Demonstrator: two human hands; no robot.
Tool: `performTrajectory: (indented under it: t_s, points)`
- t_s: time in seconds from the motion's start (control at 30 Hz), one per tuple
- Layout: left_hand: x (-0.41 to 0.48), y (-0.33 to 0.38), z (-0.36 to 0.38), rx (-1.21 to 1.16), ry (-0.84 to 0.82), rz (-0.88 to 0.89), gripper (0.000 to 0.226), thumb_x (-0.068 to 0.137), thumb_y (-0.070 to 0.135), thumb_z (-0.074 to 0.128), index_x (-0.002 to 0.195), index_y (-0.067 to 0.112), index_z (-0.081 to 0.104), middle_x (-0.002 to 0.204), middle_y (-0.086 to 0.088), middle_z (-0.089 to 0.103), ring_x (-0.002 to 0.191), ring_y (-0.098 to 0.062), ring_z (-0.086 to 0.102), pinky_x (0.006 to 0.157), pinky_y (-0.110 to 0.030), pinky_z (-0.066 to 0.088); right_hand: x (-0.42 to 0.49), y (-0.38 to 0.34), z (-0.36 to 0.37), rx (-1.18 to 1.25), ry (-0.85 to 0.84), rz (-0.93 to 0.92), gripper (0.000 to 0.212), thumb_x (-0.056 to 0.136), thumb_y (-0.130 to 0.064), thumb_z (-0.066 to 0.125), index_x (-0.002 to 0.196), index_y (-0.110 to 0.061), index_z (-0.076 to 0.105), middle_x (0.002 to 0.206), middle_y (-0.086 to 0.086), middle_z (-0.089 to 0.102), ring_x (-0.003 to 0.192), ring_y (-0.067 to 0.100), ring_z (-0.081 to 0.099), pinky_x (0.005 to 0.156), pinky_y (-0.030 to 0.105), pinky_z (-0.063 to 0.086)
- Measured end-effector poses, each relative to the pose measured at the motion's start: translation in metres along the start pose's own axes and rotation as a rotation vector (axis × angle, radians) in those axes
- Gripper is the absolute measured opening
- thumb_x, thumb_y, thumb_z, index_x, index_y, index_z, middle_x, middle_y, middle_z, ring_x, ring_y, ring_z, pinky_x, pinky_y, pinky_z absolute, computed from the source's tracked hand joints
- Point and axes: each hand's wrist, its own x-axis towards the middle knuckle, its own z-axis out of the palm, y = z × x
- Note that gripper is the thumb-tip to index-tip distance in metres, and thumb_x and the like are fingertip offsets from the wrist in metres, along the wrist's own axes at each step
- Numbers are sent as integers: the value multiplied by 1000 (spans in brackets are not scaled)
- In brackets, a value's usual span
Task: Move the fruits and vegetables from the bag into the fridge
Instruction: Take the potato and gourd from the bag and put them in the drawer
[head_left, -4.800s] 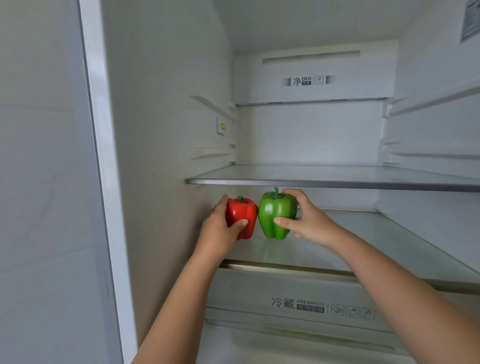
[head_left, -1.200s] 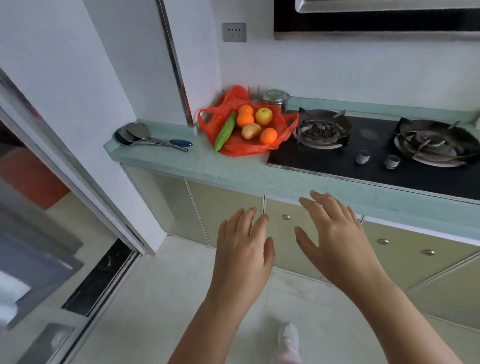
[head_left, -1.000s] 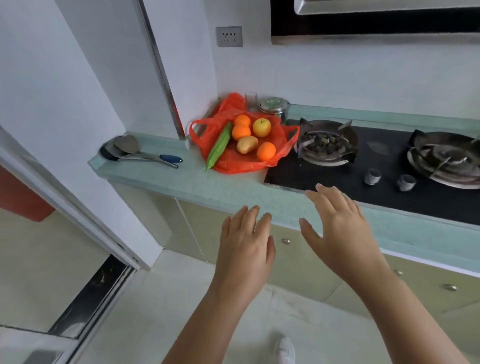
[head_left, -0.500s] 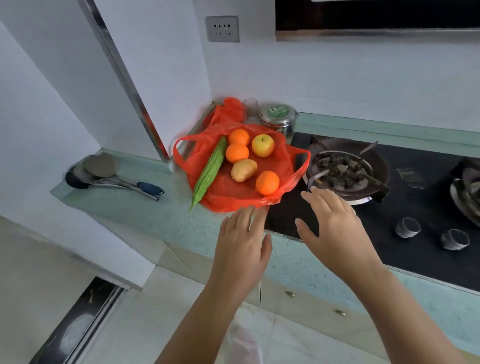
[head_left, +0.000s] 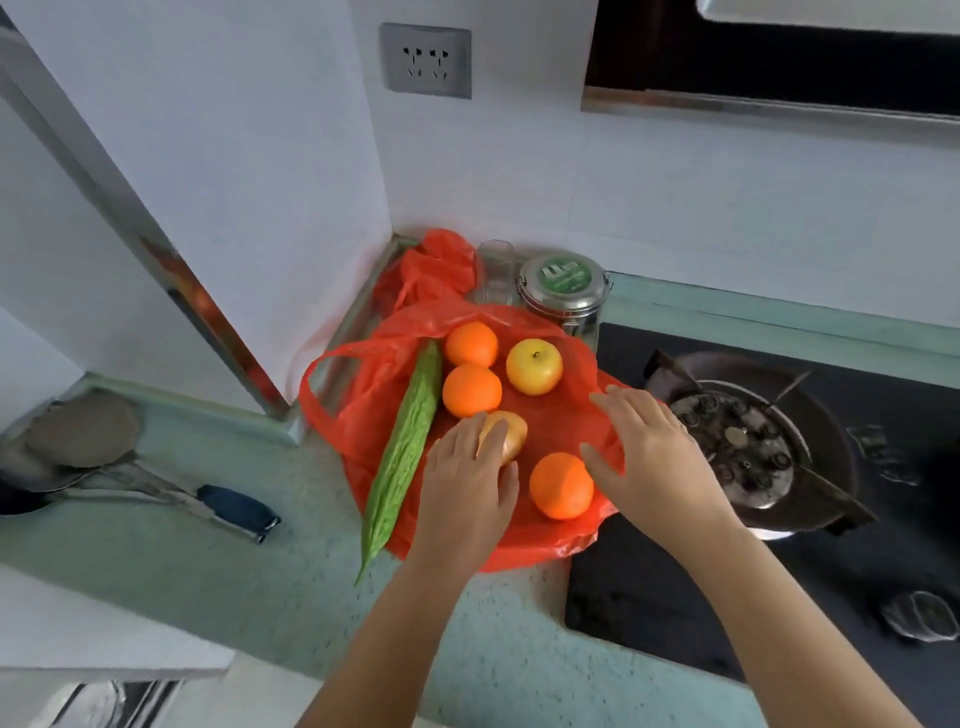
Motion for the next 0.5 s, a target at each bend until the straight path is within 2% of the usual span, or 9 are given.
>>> performTrajectory:
  t_s: [0.1, 0.23, 0.5]
  points:
    - [16, -14, 18, 3, -46, 12, 39, 82, 28, 46, 114, 9, 57, 117, -18, 60, 104, -35, 58, 84, -46, 51, 11, 12, 15, -4, -70, 52, 52, 82, -26, 63, 129, -7, 49, 133, 13, 49, 125, 30, 43, 101, 45, 36]
    - [32, -26, 40, 32, -95, 8, 41, 72, 16, 73, 111, 6, 61, 115, -19, 61, 101, -36, 60, 82, -45, 52, 25, 28, 24, -13, -144, 118, 53, 86, -31, 57, 134, -13, 43, 140, 7, 42, 131, 26, 34, 103, 40, 32]
    - [55, -27, 69, 80, -194, 21, 45, 70, 17, 76, 112, 7, 62, 113, -17, 62, 101, -35, 60, 78, -47, 54, 67, 39, 37, -6, -227, 103, 54, 88, -32, 54, 136, -13, 39, 141, 7, 38, 132, 24, 32, 104, 38, 31]
